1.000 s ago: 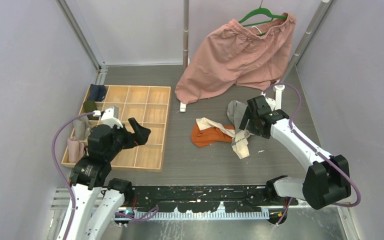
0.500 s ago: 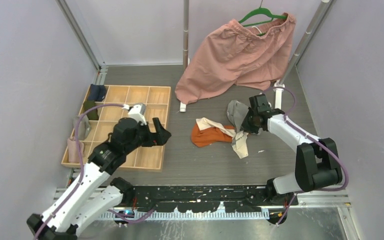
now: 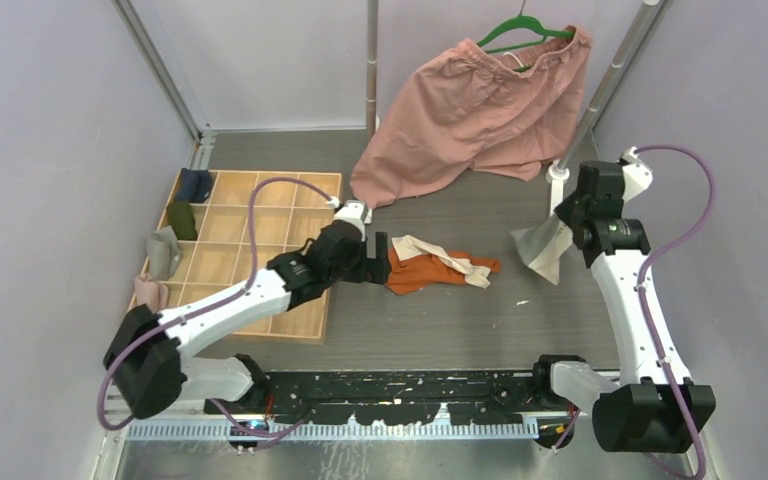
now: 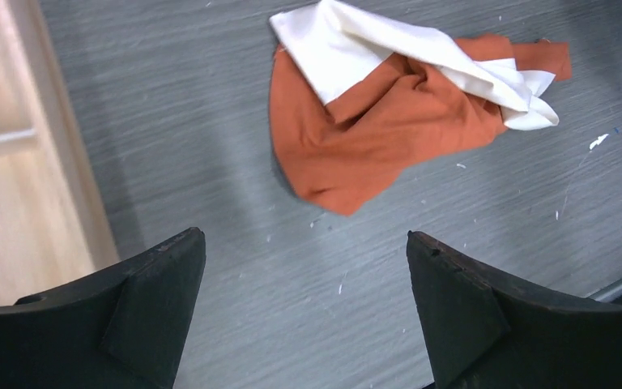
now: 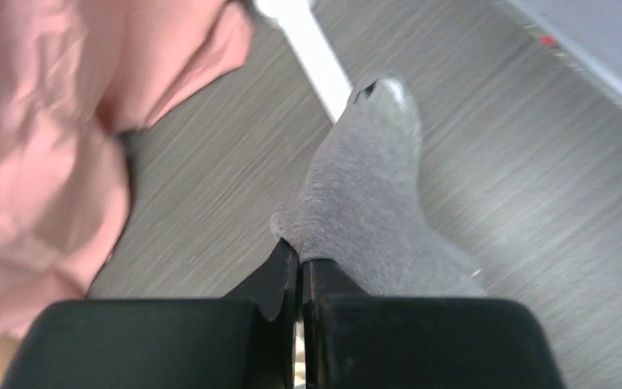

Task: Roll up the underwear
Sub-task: Flatten out the underwear at the center of the board.

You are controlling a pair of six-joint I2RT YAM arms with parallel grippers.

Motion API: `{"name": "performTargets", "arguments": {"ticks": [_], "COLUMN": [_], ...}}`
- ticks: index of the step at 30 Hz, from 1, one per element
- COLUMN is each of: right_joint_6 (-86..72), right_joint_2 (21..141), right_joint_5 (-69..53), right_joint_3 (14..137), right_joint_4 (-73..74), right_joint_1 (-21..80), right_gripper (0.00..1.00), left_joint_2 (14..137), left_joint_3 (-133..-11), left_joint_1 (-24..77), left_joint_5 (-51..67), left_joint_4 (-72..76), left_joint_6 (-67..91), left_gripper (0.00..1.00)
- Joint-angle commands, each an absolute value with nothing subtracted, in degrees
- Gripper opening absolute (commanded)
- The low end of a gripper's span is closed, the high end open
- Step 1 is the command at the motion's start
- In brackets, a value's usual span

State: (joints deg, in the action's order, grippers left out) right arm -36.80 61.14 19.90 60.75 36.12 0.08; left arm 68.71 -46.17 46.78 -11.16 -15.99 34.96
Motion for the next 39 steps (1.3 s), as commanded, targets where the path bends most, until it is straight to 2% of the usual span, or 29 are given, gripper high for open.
{"name": "performTargets", "arguments": {"ticks": [1,2,3,5,6,8,11,16,20,22,25,28,33,34,39], "right_joint_6": [-34.84,-34.67,-34.51,-34.02,-33.94,-33.99,-34.14,-33.38,-33.49,-34.02,-34.53,-34.64,-37.87,-38.59,-40.33], "right_joint_2": [63.28,63.50,63.80,63.69,63.22,62.01,60.65,58.46,56.59,55.67,55.62,56.36,57.50,57.68,58.63], "right_joint_5": [24.14,24.20,24.28,22.33,20.92,16.67,6.37,-9.58,-15.05,-16.45,-18.52,-16.15,-9.50,-8.17,-4.50], "right_joint_3": [63.24,63.69,64.38,64.58,64.33,63.59,62.05,56.97,53.19,51.46,49.93,49.75,46.50,45.11,42.33], "right_joint_4": [39.94,40.50,41.45,42.47,42.78,43.21,44.23,44.92,44.33,43.57,42.81,43.20,39.93,38.92,35.58], "right_joint_1": [-5.25,-5.90,-6.19,-6.26,-6.28,-6.24,-6.24,-5.91,-5.27,-4.96,-3.58,2.70,11.06,11.37,11.63], "right_gripper": [0.01,0.04,0.14,0.42,0.50,0.58,0.64,0.66,0.66,0.66,0.66,0.67,0.68,0.68,0.69], "left_joint_2": [76.12,78.09,79.78,82.78,84.05,86.65,89.85,93.94,97.41,99.28,101.73,102.64,100.82,100.20,94.75], "left_joint_3": [-53.46,-54.40,-55.16,-56.06,-56.39,-56.79,-57.13,-57.33,-58.00,-58.70,-59.66,-59.21,-56.38,-55.64,-50.75], "left_joint_1": [49.48,49.90,50.13,50.27,50.34,50.49,50.69,51.10,51.41,51.50,51.50,51.50,51.50,51.50,51.55], "left_joint_5": [-15.25,-15.69,-16.10,-16.30,-16.33,-16.35,-16.09,-16.84,-17.14,-16.93,-17.22,-18.07,-18.84,-18.89,-17.26], "left_joint_4": [-9.06,-8.99,-8.97,-8.90,-8.95,-8.90,-9.12,-10.55,-10.91,-11.07,-11.65,-11.75,-10.68,-10.73,-11.53], "left_joint_6": [30.89,30.27,29.98,29.88,29.84,30.21,31.52,33.88,35.15,35.51,35.74,35.95,35.00,34.83,35.20], "left_gripper": [0.96,0.96,0.96,0.97,0.97,0.97,0.97,0.95,0.89,0.81,0.63,0.45,0.06,0.02,0.01]}}
